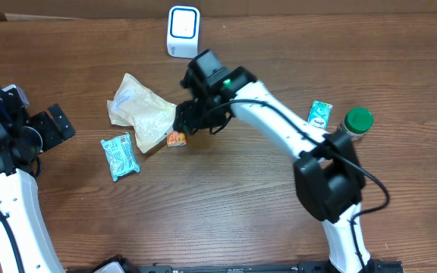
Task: Scan the item barcode
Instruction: 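Reach the right gripper to the orange tissue pack and grasp it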
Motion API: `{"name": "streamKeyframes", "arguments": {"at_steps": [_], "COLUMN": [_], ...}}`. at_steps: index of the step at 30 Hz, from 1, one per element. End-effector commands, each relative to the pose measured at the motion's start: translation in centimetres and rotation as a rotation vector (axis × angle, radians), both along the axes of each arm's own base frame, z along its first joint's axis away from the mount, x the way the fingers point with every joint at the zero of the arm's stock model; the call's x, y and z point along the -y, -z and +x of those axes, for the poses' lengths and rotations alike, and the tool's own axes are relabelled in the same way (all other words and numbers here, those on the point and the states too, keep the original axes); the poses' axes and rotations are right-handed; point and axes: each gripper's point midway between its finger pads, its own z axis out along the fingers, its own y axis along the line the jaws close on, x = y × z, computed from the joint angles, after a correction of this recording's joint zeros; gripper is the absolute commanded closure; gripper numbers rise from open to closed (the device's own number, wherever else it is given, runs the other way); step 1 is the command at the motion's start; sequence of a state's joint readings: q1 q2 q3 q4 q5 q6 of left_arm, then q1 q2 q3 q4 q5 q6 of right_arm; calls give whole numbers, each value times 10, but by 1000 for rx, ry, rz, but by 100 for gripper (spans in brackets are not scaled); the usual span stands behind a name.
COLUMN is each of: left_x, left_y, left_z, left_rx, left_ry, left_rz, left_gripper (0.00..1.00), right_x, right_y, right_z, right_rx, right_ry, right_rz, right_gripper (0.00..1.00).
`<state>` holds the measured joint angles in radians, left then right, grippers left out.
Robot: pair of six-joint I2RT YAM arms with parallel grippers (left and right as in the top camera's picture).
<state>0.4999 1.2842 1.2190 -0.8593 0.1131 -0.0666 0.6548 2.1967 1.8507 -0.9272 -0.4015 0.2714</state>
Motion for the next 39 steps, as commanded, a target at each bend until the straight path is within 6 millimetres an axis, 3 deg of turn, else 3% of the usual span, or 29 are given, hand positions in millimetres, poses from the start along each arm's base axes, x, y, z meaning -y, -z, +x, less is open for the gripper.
{"name": "streamKeyframes", "arguments": {"at_steps": [1, 5, 9, 16, 20, 25, 28, 33, 37, 39], "left_x": [-1, -1, -1, -1, -1, -1, -1, -1, -1, -1], "left_y": [-6, -6, -6, -6, -6, -6, -6, -6, -6, -6], "left_z": [2, 2, 2, 2, 2, 2, 2, 2, 2, 2], "left_rx": [12, 13, 13, 12, 12, 12, 12, 12, 13, 13], "left_ry": [23, 23, 23, 23, 23, 23, 23, 23, 23, 23], "left_rz": [18, 18, 18, 18, 18, 18, 18, 18, 18, 18], "left_gripper": [1, 0, 0, 0, 0, 0, 1, 0, 0, 0], "right_x": [-5, -5, -8, -10, -9, -9, -5, 14, 49, 78], "right_y": [27, 53, 58, 68, 74, 74, 75, 55, 34, 29], "right_z": [2, 1, 6, 8, 7, 7, 3, 2, 13, 22], "right_rx": [-31, -62, -49, -47, -56, -60, -76, -44, 47, 123], "right_ry": [30, 30, 29, 29, 29, 29, 26, -92, -211, -306], "right_rz": [-40, -67, -56, -54, -61, -64, -79, -132, -295, -443], "right_gripper": [40, 48, 49, 61, 73, 96, 96, 96, 96, 96]}}
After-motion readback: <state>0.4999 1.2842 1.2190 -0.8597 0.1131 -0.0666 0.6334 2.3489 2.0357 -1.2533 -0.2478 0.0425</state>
